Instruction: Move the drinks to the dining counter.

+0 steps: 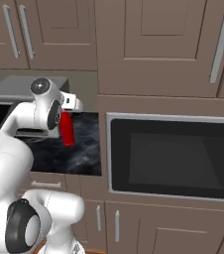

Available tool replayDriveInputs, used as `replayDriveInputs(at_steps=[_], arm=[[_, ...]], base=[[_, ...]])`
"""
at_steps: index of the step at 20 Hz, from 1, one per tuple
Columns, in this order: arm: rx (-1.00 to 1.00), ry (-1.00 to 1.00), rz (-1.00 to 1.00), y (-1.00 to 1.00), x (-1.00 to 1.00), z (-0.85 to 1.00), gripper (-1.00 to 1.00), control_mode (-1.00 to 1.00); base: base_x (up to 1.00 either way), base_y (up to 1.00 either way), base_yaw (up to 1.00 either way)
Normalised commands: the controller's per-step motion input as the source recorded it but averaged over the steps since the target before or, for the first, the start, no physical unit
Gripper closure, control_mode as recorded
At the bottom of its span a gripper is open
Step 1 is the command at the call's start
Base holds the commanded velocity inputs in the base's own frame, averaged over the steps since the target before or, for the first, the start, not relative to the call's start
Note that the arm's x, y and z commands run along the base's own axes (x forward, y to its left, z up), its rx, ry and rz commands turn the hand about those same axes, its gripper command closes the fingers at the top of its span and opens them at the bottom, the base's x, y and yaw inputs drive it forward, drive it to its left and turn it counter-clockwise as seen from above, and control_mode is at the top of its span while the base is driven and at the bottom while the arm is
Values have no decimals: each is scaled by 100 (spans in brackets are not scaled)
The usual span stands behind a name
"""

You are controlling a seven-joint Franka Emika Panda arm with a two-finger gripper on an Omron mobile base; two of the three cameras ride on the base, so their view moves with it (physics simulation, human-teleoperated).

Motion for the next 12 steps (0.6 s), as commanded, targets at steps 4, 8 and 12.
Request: replayDriveInputs(at_steps=[4, 8, 12], arm=[[0, 0, 0, 0, 0, 0, 100, 100], [0, 0, 0, 0, 0, 0, 100, 100], [0, 0, 0, 0, 0, 0, 100, 100]], base=[[-100, -32, -20], [-100, -31, -27], [-100, -17, -28]])
